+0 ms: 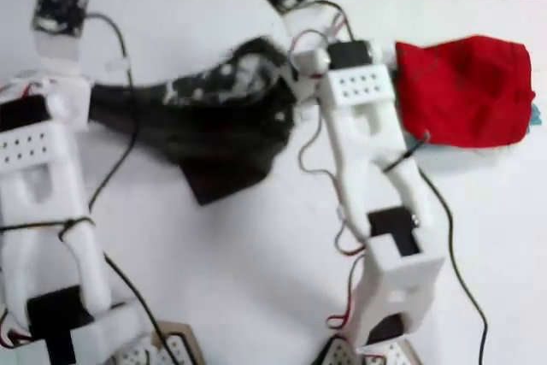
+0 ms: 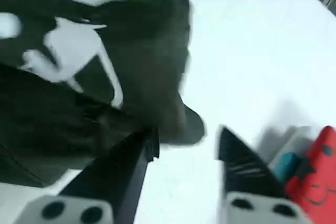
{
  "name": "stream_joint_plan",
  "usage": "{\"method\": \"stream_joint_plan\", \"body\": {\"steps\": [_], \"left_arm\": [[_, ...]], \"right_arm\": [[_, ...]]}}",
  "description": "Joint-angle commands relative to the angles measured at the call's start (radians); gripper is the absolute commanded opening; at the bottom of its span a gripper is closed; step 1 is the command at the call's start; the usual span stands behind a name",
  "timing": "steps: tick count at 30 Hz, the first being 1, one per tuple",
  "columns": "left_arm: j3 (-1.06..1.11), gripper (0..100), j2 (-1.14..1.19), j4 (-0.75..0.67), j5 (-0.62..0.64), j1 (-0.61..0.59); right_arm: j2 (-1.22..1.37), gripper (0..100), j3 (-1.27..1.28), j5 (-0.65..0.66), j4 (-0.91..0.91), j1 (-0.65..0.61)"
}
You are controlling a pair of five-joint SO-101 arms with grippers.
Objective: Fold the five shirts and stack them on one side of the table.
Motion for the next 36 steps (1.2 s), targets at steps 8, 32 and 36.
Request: {"method": "stream_joint_plan", "body": {"steps": [8,32,36], "left_arm": [[0.314,3,-0.006,-0.391,-0.029,-0.012],[0.473,3,0.023,-0.583,0.465,-0.189],[0.421,3,0.117,-0.577,0.479,-0.189]], "right_arm": [[-0.058,32.2,-0.278,-0.025,0.501,-0.165],[0.048,32.2,0.193,-0.166,0.236,-0.516],[0.05,29.4,0.276,-0.164,0.162,-0.561]]}}
